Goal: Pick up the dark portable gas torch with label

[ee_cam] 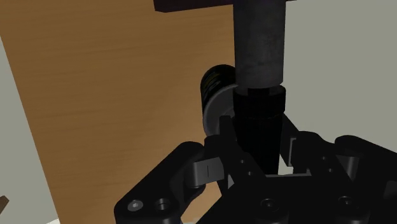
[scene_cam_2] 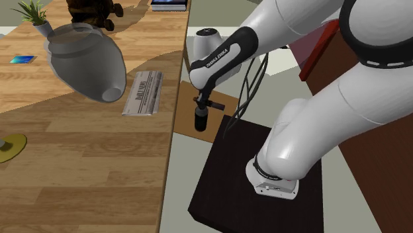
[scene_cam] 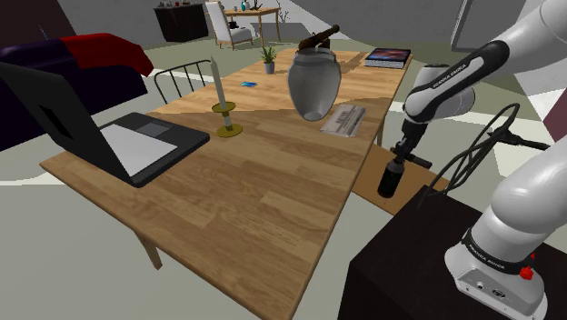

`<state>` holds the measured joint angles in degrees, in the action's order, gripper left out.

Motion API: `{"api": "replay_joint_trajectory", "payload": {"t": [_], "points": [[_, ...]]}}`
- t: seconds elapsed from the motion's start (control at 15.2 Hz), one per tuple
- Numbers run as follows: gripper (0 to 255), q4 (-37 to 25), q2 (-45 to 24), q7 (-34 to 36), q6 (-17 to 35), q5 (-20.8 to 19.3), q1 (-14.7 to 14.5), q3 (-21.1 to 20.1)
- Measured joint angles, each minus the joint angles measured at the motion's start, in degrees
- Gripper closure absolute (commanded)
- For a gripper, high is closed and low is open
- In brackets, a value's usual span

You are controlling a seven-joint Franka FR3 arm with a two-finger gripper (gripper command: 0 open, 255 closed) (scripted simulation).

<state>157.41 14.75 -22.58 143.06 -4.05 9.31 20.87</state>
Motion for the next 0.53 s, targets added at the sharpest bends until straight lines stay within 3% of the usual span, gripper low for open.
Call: {"api": "replay_joint_trajectory", "payload": {"t": [0.53], "points": [[255, -2.0, 5.9, 1.7, -7.7, -1.7, 1.0, -1.3]]}}
